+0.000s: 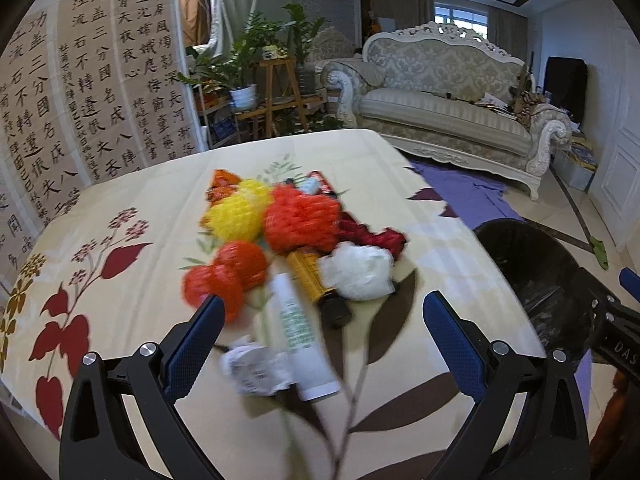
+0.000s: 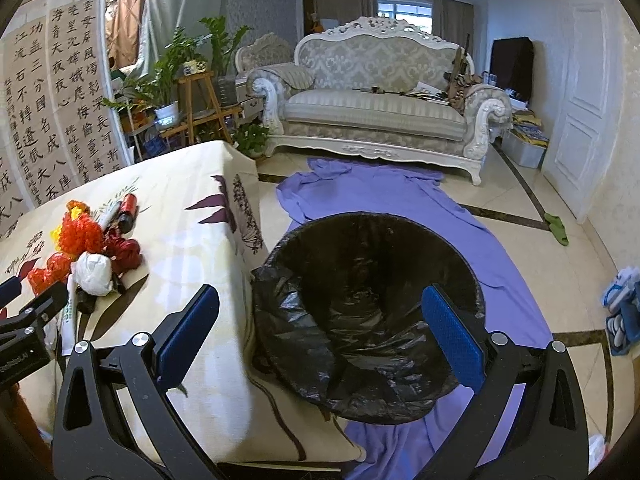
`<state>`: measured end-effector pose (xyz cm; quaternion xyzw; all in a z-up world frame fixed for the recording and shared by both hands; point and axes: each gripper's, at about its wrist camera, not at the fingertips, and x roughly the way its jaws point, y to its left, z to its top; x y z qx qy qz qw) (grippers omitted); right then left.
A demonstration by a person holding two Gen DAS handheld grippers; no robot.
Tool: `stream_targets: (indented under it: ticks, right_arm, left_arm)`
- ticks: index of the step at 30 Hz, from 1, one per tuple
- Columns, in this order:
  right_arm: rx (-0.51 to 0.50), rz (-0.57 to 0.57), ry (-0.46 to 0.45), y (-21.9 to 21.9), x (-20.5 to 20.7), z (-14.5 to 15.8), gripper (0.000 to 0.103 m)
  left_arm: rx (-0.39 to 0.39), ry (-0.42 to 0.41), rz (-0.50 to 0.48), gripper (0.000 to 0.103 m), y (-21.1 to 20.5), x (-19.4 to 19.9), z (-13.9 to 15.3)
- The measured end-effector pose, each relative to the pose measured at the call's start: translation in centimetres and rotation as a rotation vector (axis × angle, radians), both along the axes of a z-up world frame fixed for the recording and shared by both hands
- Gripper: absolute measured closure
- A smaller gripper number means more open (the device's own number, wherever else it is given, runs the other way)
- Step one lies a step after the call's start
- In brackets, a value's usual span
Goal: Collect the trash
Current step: 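Grasp the crumpled white tissue with the left gripper while the right gripper grasps the toothpaste tube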
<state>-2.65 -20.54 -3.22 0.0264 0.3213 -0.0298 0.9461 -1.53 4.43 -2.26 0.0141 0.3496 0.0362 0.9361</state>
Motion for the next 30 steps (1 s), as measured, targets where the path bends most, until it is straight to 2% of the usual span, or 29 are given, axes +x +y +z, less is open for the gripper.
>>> stream_targets:
  ticks: [10, 14, 21, 22, 25, 28, 30]
  right_arm:
    - [0.003, 0.087, 0.034, 2.6, 0.6, -0.4, 0.006]
    - [0.009, 0.104, 0.041, 3.0, 0.6, -0.6, 0.006]
    - [0.014, 0.101, 0.049, 2.9, 1.0, -0.7, 0.006]
    - [0.016, 0.1, 0.05, 2.8, 1.0, -0.7, 0.006]
    - [0.017, 0.102, 0.054, 2.8, 1.2, -0.7, 0.006]
    - [0.014, 0.113, 0.055, 3.0, 1.3, -0.8, 0.006]
    - [0.011, 0.122, 0.056, 3.3, 1.3, -0.8, 0.006]
  left_arm:
    - [-0.011, 0.077, 0.087, 0.007, 4.2, -1.4, -1.3]
    - [-0.033, 0.11, 0.081, 0.007, 3.9, -1.1, -1.7]
    - [-0.017, 0.125, 0.068, 0.007, 3.2, -0.4, -1.9]
    - [-0.015, 0.129, 0.069, 0.009, 3.4, -0.3, -2.0]
    - [-0.039, 0.16, 0.055, 0.038, 3.9, 0.0, -2.5]
    - [-0.082, 0.181, 0.061, 0.041, 4.8, 0.0, -2.8]
    - [-0.074, 0.18, 0.055, 0.048, 4.8, -0.1, -2.9]
